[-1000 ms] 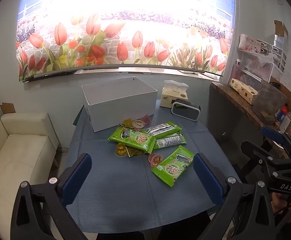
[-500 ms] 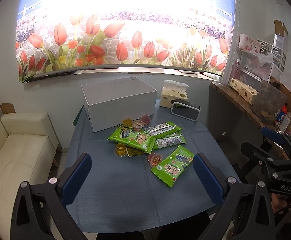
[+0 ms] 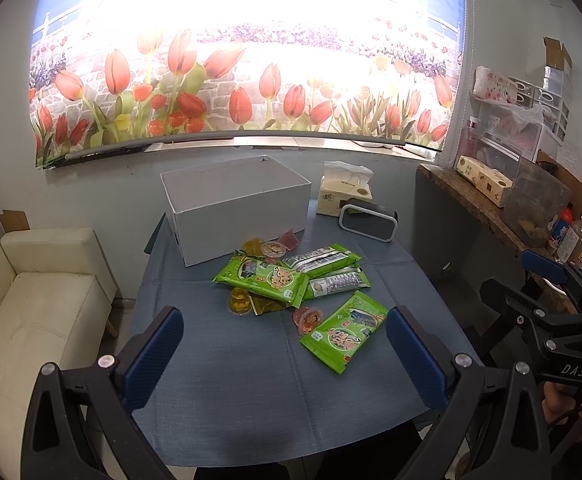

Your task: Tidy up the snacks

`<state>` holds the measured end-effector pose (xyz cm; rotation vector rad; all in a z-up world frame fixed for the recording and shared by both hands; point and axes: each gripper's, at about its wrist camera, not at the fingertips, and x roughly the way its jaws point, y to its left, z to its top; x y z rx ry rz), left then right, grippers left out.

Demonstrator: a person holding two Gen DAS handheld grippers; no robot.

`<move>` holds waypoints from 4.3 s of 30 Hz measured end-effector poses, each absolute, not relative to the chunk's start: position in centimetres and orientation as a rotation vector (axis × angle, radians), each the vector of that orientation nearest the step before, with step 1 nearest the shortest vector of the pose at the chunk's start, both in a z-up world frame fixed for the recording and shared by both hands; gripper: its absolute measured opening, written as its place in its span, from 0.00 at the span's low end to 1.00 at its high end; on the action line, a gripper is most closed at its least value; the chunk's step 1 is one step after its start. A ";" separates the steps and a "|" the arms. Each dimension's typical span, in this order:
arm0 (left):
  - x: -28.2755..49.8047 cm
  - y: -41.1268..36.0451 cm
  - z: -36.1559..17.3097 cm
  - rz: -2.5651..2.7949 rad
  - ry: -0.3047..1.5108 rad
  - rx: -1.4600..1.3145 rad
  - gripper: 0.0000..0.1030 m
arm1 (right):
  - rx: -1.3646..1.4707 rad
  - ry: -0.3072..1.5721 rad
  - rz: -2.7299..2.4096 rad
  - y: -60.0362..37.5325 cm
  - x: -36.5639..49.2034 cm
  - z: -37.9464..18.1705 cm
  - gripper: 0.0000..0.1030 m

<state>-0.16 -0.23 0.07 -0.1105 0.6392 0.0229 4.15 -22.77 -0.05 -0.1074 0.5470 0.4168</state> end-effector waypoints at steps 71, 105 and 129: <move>2.9 5.8 -7.5 0.094 0.759 -0.202 1.00 | 0.170 1.192 0.059 -15.5 21.4 -17.9 1.00; 14.4 -3.3 -16.6 0.031 0.898 -0.096 1.00 | 0.240 1.017 0.181 -25.7 16.8 -12.9 0.66; 14.9 -2.7 -15.5 0.148 0.854 -0.159 0.48 | 0.254 0.881 0.244 -30.8 14.5 -8.3 0.67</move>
